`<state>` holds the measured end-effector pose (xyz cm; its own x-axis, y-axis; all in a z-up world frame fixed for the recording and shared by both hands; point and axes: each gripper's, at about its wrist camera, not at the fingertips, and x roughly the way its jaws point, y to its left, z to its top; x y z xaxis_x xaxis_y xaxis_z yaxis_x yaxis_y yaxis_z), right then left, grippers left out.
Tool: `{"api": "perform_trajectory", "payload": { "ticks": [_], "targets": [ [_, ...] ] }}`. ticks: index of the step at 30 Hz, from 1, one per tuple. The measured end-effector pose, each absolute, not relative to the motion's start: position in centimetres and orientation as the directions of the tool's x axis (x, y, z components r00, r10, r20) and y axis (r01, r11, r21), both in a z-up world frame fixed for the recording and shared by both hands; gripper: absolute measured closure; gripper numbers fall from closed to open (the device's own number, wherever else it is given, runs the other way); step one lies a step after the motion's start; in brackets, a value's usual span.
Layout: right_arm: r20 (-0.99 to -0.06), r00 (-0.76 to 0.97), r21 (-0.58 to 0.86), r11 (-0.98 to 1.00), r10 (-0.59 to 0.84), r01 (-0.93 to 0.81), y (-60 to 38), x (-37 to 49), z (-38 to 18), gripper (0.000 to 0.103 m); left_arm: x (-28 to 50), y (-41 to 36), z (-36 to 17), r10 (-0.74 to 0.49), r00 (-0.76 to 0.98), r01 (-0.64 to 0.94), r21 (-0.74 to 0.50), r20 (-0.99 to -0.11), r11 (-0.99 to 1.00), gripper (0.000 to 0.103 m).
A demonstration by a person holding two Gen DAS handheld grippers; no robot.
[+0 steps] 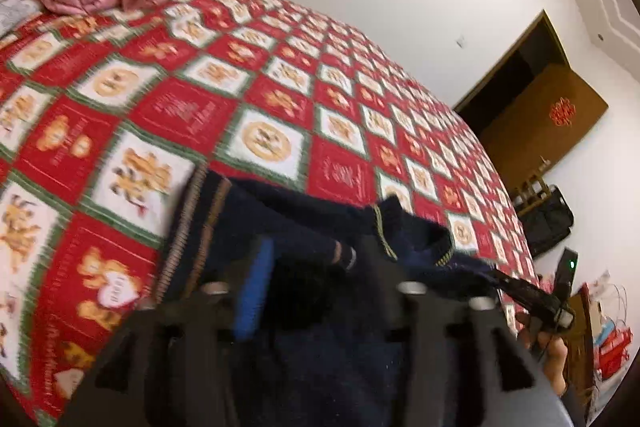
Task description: Fold small clothes
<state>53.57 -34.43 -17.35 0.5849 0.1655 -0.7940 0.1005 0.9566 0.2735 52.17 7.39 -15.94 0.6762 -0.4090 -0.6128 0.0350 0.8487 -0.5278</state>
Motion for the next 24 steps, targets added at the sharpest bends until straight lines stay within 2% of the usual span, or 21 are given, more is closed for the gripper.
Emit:
{"api": "perform_trajectory", "payload": {
  "ticks": [1, 2, 6, 12, 15, 17, 19, 20, 22, 24],
  "targets": [
    [-0.786, 0.596, 0.282, 0.953, 0.166, 0.106, -34.8, 53.4, -17.1, 0.030, 51.9, 8.1, -15.6, -0.402, 0.696, 0.021, -0.543, -0.595, 0.840, 0.033],
    [-0.775, 0.608, 0.300, 0.947, 0.174, 0.112, -35.4, 53.1, -16.8, 0.030, 51.7, 8.6, -15.3, -0.397, 0.708, 0.009, -0.556, -0.584, 0.831, 0.027],
    [-0.756, 0.630, 0.323, 0.938, 0.177, 0.125, -37.0, 51.1, -15.7, 0.030, 50.4, 9.1, -14.9, -0.378, 0.705, 0.000, -0.532, -0.601, 0.846, 0.027],
    [-0.774, 0.600, 0.304, 0.950, 0.202, 0.073, -37.9, 44.3, -15.4, 0.030, 46.4, 7.7, -16.5, -0.288, 0.665, 0.030, -0.360, -0.689, 0.932, 0.027],
    [-0.797, 0.563, 0.304, 0.951, 0.220, 0.058, -38.2, 40.4, -16.2, 0.031, 44.3, 7.4, -18.6, -0.190, 0.630, 0.015, -0.233, -0.753, 0.972, 0.027],
    [-0.813, 0.540, 0.296, 0.953, 0.219, 0.060, -38.3, 38.2, -16.9, 0.034, 43.5, 7.5, -20.1, -0.153, 0.596, -0.003, -0.193, -0.788, 0.981, 0.027],
    [-0.842, 0.497, 0.272, 0.961, 0.211, 0.052, -38.0, 37.1, -17.9, 0.044, 43.1, 7.8, -21.4, -0.144, 0.563, -0.014, -0.184, -0.814, 0.983, 0.027],
    [-0.856, 0.477, 0.253, 0.966, 0.201, 0.047, -37.6, 36.5, -18.5, 0.046, 42.9, 7.9, -21.9, -0.143, 0.550, -0.022, -0.186, -0.823, 0.982, 0.027],
    [-0.873, 0.458, 0.212, 0.976, 0.169, 0.044, -37.1, 36.0, -19.3, 0.056, 42.5, 7.8, -22.1, -0.137, 0.571, -0.011, -0.175, -0.810, 0.985, 0.026],
    [-0.879, 0.458, 0.172, 0.984, 0.136, 0.038, -36.7, 35.6, -19.6, 0.056, 42.3, 7.7, -22.0, -0.130, 0.568, -0.022, -0.173, -0.812, 0.985, 0.026]
  ]
}}
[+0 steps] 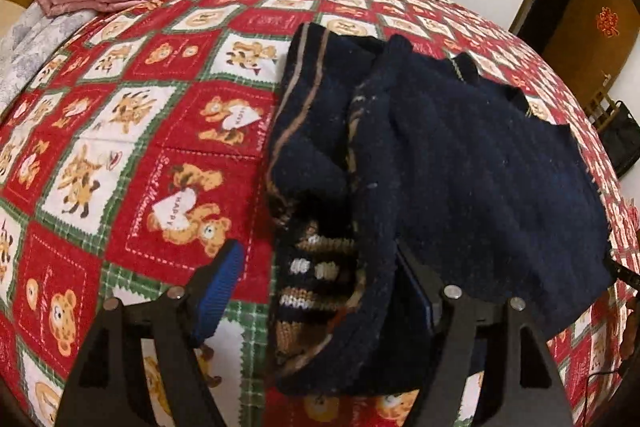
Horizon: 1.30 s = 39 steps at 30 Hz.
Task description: Fold small clothes
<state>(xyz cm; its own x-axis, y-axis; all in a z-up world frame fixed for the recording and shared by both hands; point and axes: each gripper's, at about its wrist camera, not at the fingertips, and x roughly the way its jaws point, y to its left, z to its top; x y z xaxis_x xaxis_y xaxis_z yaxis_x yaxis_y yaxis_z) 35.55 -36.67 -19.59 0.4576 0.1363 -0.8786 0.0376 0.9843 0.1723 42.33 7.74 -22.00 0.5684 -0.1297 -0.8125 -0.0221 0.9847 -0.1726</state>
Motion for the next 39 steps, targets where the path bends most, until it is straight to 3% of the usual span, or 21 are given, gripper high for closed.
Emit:
{"api": "perform_trajectory", "payload": {
  "ticks": [2, 4, 6, 12, 14, 16, 21, 25, 30, 34, 39],
  "targets": [
    [-0.879, 0.449, 0.198, 0.979, 0.158, 0.044, -36.6, 35.3, -19.2, 0.056, 42.1, 8.0, -21.8, -0.152, 0.566, -0.031, -0.205, -0.810, 0.978, 0.026],
    [-0.890, 0.432, 0.171, 0.985, 0.146, 0.021, -36.0, 35.1, -19.2, 0.069, 41.9, 8.2, -22.1, -0.164, 0.561, -0.026, -0.215, -0.811, 0.976, 0.025],
    [-0.894, 0.441, 0.082, 0.997, 0.078, -0.011, -34.9, 34.6, -19.9, 0.069, 41.9, 7.8, -22.7, -0.152, 0.561, -0.003, -0.185, -0.813, 0.983, 0.023],
    [-0.882, 0.462, 0.117, 0.993, 0.090, 0.030, -35.5, 33.6, -19.2, 0.069, 41.2, 7.9, -21.6, -0.116, 0.589, -0.018, -0.157, -0.799, 0.987, 0.022],
    [-0.879, 0.469, 0.105, 0.994, 0.080, 0.027, -35.5, 33.4, -19.7, 0.069, 41.3, 7.5, -22.2, -0.071, 0.581, -0.007, -0.092, -0.811, 0.996, 0.017],
    [-0.876, 0.475, 0.108, 0.994, 0.082, 0.029, -35.5, 33.3, -19.6, 0.068, 41.5, 7.8, -23.0, -0.076, 0.578, -0.009, -0.100, -0.812, 0.995, 0.011],
    [-0.885, 0.463, 0.084, 0.996, 0.059, 0.034, -35.1, 32.8, -18.8, 0.067, 41.5, 8.2, -22.9, -0.085, 0.584, -0.008, -0.110, -0.808, 0.994, 0.010],
    [-0.819, 0.570, -0.027, 0.998, -0.056, 0.059, -33.4, 31.9, -15.1, 0.067, 41.3, 8.0, -23.1, -0.093, 0.593, 0.009, -0.109, -0.800, 0.994, 0.006],
    [-0.760, 0.642, 0.030, 0.992, 0.101, -0.121, -26.7, 33.3, -11.2, 0.067, 41.3, 7.6, -23.2, -0.092, 0.594, 0.015, -0.103, -0.799, 0.995, 0.002],
    [-0.759, 0.627, -0.005, 0.961, 0.175, -0.275, -19.2, 35.6, -11.3, 0.067, 41.2, 7.9, -23.3, -0.111, 0.603, 0.025, -0.120, -0.790, 0.992, 0.001],
    [-0.774, 0.593, 0.013, 0.942, 0.222, -0.336, -12.7, 39.0, -12.7, 0.067, 41.0, 8.0, -23.4, -0.137, 0.609, 0.039, -0.143, -0.781, 0.989, 0.000]
  ]
}}
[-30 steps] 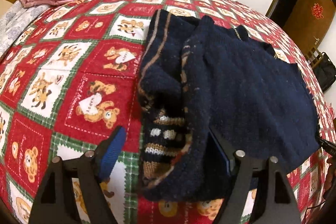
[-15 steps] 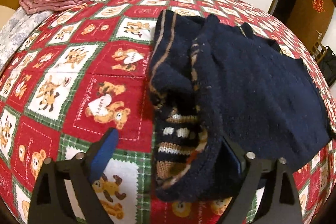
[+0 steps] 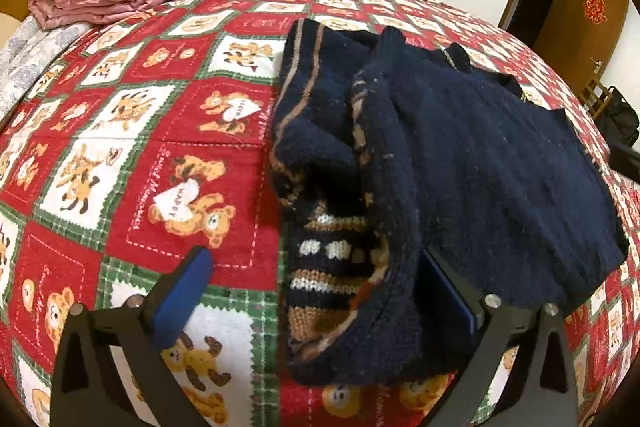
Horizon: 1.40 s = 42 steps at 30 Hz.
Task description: Fold small clothes
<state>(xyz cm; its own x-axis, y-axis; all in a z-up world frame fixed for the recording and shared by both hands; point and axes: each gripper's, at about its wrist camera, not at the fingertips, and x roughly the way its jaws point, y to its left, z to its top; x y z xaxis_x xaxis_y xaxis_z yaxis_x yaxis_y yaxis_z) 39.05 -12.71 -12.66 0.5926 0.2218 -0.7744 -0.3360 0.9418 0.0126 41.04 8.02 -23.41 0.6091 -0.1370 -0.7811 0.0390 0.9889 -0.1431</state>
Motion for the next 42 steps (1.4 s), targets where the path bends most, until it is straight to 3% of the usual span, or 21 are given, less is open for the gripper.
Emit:
{"api": "perform_trajectory", "payload": {
  "ticks": [8, 15, 18, 24, 27, 34, 42],
  "targets": [
    [-0.769, 0.580, 0.029, 0.921, 0.269, -0.389, -4.7, 45.3, -14.1, 0.067, 40.8, 8.4, -23.4, -0.177, 0.624, 0.052, -0.185, -0.762, 0.981, 0.000],
    [-0.840, 0.522, -0.069, 0.927, 0.145, -0.368, 0.7, 51.7, -18.8, 0.068, 40.7, 8.4, -23.4, -0.178, 0.630, 0.054, -0.186, -0.756, 0.981, 0.000],
    [-0.872, 0.473, -0.030, 0.950, 0.128, -0.312, 0.7, 53.5, -20.6, 0.068, 40.6, 8.3, -23.4, -0.176, 0.631, 0.055, -0.182, -0.756, 0.982, 0.000],
    [-0.831, 0.513, 0.068, 0.956, 0.214, -0.287, -2.3, 51.0, -18.6, 0.068, 40.5, 8.6, -23.3, -0.190, 0.638, 0.055, -0.202, -0.746, 0.978, 0.000],
    [-0.813, 0.528, 0.115, 0.957, 0.244, -0.266, -5.4, 48.1, -17.4, 0.068, 39.8, 9.7, -22.9, -0.236, 0.665, 0.047, -0.275, -0.709, 0.960, 0.000],
    [-0.799, 0.547, 0.078, 0.945, 0.249, -0.318, -9.3, 41.0, -17.0, 0.068, 38.5, 12.7, -21.4, -0.238, 0.713, -0.033, -0.372, -0.659, 0.928, 0.000],
    [-0.785, 0.542, 0.012, 0.883, 0.299, -0.470, -6.1, 33.8, -16.4, 0.068, 41.9, 14.4, -18.8, -0.220, 0.706, -0.047, -0.355, -0.673, 0.934, 0.000]
  ]
}}
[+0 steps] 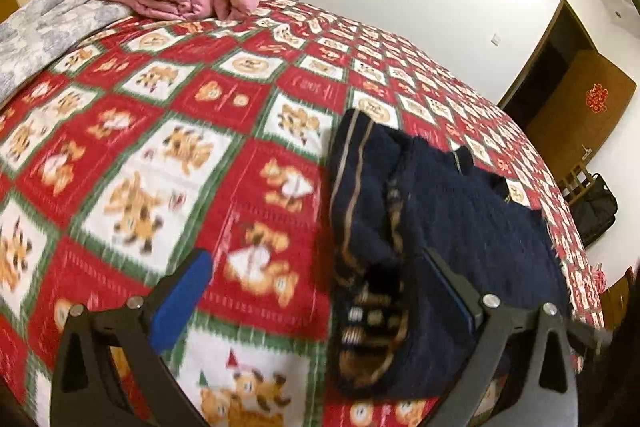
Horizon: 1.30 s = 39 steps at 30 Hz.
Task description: Fold small clothes
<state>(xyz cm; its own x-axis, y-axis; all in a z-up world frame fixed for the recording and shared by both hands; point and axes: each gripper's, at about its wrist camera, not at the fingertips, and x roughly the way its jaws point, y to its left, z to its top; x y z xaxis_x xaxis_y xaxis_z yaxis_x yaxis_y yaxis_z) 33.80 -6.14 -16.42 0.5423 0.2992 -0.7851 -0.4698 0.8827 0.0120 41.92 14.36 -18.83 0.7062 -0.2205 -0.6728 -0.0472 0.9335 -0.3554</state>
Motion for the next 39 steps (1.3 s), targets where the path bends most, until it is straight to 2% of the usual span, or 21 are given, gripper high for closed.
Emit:
{"api": "perform_trajectory", "payload": {
  "ticks": [4, 13, 17, 22, 27, 30, 35, 37, 39],
  "targets": [
    [-0.764, 0.562, -0.061, 0.832, 0.316, -0.551, -2.5, 30.9, -16.0, 0.060, 44.2, 13.7, -18.3, -0.248, 0.678, 0.001, -0.336, -0.692, 0.942, 0.000],
    [-0.707, 0.629, -0.239, 0.726, 0.325, -0.644, 5.1, 28.4, -17.1, 0.060, 47.6, 14.9, -18.5, -0.258, 0.633, 0.037, -0.304, -0.730, 0.952, 0.001],
    [-0.813, 0.523, -0.219, 0.697, 0.257, -0.683, 8.4, 30.4, -20.7, 0.060, 47.5, 18.1, -18.7, -0.239, 0.641, -0.013, -0.321, -0.729, 0.947, 0.001],
    [-0.779, 0.585, -0.294, 0.693, 0.225, -0.658, 9.1, 29.4, -21.2, 0.058, 47.4, 19.1, -19.1, -0.218, 0.626, 0.002, -0.278, -0.748, 0.961, 0.001],
    [-0.708, 0.684, -0.393, 0.707, 0.175, -0.587, 9.0, 27.7, -20.0, 0.058, 48.6, 17.5, -18.6, -0.322, 0.607, 0.095, -0.336, -0.726, 0.937, 0.001],
    [-0.705, 0.694, -0.441, 0.678, 0.144, -0.588, 9.7, 27.2, -20.7, 0.058, 50.2, 15.2, -19.1, -0.384, 0.559, 0.145, -0.369, -0.735, 0.918, 0.001],
    [-0.689, 0.714, -0.465, 0.681, 0.122, -0.565, 9.6, 27.6, -21.5, 0.058, 52.9, 12.7, -19.8, -0.360, 0.525, 0.159, -0.327, -0.772, 0.932, 0.001],
    [-0.691, 0.713, -0.460, 0.687, 0.122, -0.563, 9.6, 27.9, -21.4, 0.058, 53.8, 12.5, -19.8, -0.371, 0.517, 0.153, -0.344, -0.771, 0.927, 0.001],
    [-0.686, 0.719, -0.474, 0.683, 0.109, -0.556, 9.8, 28.3, -21.5, 0.058, 54.5, 12.3, -19.9, -0.440, 0.490, 0.164, -0.416, -0.752, 0.894, 0.001]
  ]
}}
